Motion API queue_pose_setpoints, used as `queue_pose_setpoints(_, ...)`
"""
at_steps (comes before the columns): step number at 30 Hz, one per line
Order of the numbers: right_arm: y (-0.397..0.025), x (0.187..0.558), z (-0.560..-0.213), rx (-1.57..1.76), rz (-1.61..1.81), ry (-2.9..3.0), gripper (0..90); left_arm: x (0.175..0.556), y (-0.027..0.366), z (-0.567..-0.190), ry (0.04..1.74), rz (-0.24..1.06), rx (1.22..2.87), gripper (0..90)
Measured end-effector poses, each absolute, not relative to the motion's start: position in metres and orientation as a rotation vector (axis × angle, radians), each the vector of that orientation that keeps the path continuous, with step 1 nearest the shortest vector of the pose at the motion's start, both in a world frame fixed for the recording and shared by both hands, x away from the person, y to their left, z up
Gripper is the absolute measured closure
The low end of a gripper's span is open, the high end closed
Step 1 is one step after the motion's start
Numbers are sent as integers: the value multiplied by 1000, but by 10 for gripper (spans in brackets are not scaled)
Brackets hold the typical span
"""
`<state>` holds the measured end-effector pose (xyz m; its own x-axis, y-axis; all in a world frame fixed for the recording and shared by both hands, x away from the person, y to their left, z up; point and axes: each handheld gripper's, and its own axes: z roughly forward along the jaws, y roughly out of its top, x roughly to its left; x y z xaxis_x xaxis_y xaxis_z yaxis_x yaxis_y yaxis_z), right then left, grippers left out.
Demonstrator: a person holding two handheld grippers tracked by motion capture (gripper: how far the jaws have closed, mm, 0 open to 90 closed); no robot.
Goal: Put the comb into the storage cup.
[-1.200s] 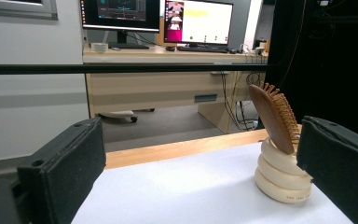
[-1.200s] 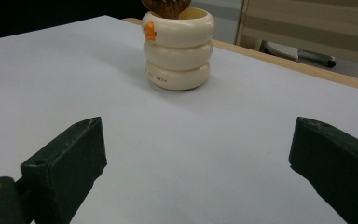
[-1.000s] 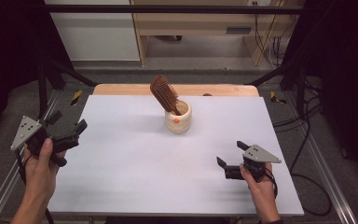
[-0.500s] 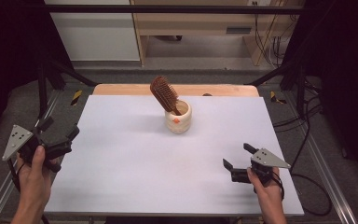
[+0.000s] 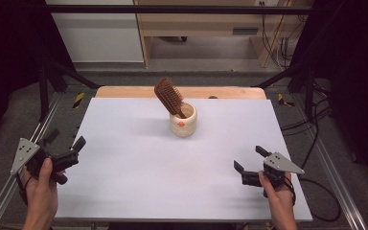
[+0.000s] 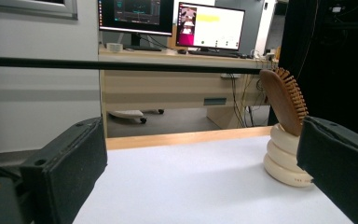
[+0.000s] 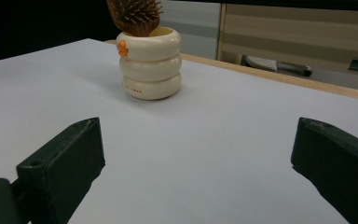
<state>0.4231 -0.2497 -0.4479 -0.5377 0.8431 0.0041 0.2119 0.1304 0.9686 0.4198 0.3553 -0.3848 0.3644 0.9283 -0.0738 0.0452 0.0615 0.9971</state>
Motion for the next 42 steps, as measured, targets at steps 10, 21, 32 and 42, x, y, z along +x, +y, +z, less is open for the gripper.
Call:
queue_pose_setpoints(10, -249, 423, -448, 1007, 1430, 1852, 27, 415, 349, -403, 1004, 831, 1346, 19)
queue_pose_setpoints(21, -248, 424, -449, 1005, 1428, 1856, 27, 411, 344, -418, 1021, 794, 1359, 19)
queue_pose_setpoints(32, -247, 424, -449, 1003, 1427, 1858, 27, 410, 335, -432, 1033, 764, 1380, 19)
queue_pose_setpoints(42, -246, 424, -449, 1004, 1423, 1859, 27, 409, 325, -442, 1023, 744, 1424, 19)
